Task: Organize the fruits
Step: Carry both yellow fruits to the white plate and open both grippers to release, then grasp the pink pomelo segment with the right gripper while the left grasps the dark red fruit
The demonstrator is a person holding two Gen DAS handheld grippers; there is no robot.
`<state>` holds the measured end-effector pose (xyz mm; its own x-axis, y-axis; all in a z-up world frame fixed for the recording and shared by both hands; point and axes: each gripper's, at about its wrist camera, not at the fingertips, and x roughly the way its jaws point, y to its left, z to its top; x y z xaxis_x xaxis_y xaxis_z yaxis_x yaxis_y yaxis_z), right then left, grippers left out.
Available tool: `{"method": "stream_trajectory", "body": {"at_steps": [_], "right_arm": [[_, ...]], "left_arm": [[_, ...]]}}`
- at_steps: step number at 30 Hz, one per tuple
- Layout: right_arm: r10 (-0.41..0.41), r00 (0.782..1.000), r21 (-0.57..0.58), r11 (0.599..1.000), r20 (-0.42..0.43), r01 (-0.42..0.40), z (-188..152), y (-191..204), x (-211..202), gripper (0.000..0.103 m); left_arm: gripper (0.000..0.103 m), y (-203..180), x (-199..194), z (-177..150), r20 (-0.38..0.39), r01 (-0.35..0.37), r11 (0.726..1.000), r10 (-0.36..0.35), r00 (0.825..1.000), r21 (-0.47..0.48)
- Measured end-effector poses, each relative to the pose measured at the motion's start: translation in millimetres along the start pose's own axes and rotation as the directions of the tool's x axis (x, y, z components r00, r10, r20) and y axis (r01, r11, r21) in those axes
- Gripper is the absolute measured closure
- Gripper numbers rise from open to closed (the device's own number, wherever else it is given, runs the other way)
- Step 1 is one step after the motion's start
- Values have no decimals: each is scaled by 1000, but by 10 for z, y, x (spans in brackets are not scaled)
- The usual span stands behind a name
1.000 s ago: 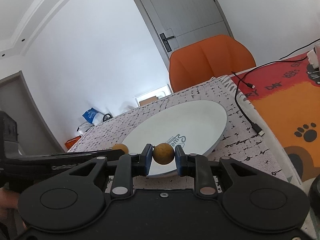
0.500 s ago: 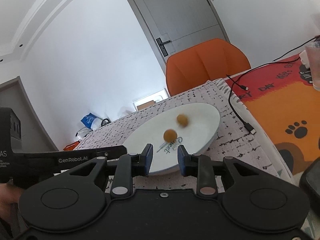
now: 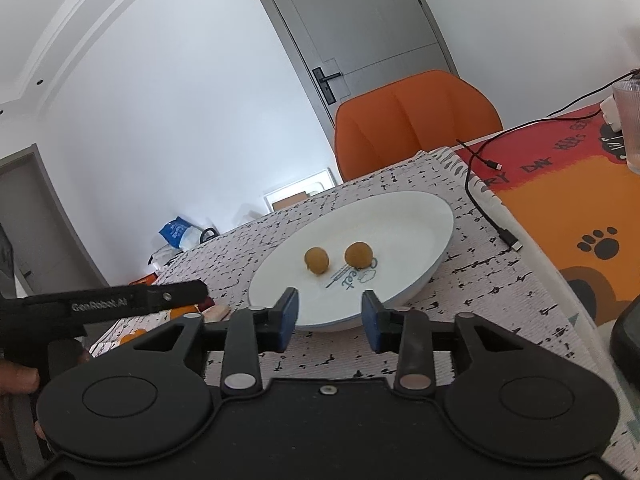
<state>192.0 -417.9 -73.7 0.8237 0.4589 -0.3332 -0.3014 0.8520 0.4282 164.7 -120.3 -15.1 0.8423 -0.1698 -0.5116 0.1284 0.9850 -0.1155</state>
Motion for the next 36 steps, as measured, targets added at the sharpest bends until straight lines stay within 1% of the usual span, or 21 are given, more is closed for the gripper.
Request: {"method": "stream_trajectory", "body": {"at_steps": [1, 2, 3, 5, 7, 11, 13, 18, 25, 29, 33, 35, 36], "right_arm": [[-2, 1000, -5, 1000, 1, 2, -1, 15, -2, 57], [-4, 1000, -14, 1000, 1, 4, -2, 42, -2, 56], [-6, 1000, -21, 1000, 1, 6, -6, 65, -5, 52], [-6, 1000, -29, 1000, 3, 6, -6, 106, -9, 47], [-10, 1000, -33, 999, 8, 10, -4, 128, 3, 40], [-18, 1000, -31, 999, 0, 18, -8, 184, 59, 39], [-11, 1000, -40, 999, -3, 11, -16, 233, 78, 35], [5, 1000, -72, 997, -13, -6, -27, 383, 128, 32], [14, 999, -104, 994, -30, -17, -34, 553, 212, 32], [22, 999, -123, 992, -46, -27, -59, 664, 270, 32], [26, 998, -142, 989, -63, -35, -84, 768, 334, 32], [28, 997, -155, 987, -74, -39, -96, 813, 369, 32], [27, 997, -158, 987, -78, -40, -95, 829, 388, 32]], "left_arm": [[26, 37, -26, 2, 7, -8, 1000, 8, 1000, -5], [22, 73, -52, 4, 13, -17, 1000, 17, 1000, -9], [20, 107, -75, 4, 19, -26, 1000, 27, 999, -14], [19, 185, -122, 3, 26, -45, 999, 46, 999, -27], [18, 258, -158, -9, 31, -58, 998, 59, 998, -38], [17, 412, -228, -63, 32, -93, 994, 95, 995, -62], [17, 495, -272, -84, 34, -102, 992, 104, 994, -76], [17, 673, -348, -135, 38, -126, 986, 130, 991, -106], [17, 900, -393, -186, 30, -143, 977, 149, 988, -156], [17, 978, -397, -258, 18, -138, 976, 144, 989, -171], [17, 1032, -421, -347, 15, -106, 975, 111, 994, -196], [18, 1038, -427, -392, 21, -106, 975, 112, 994, -193], [20, 1047, -420, -413, 19, -104, 976, 110, 994, -194]]}}
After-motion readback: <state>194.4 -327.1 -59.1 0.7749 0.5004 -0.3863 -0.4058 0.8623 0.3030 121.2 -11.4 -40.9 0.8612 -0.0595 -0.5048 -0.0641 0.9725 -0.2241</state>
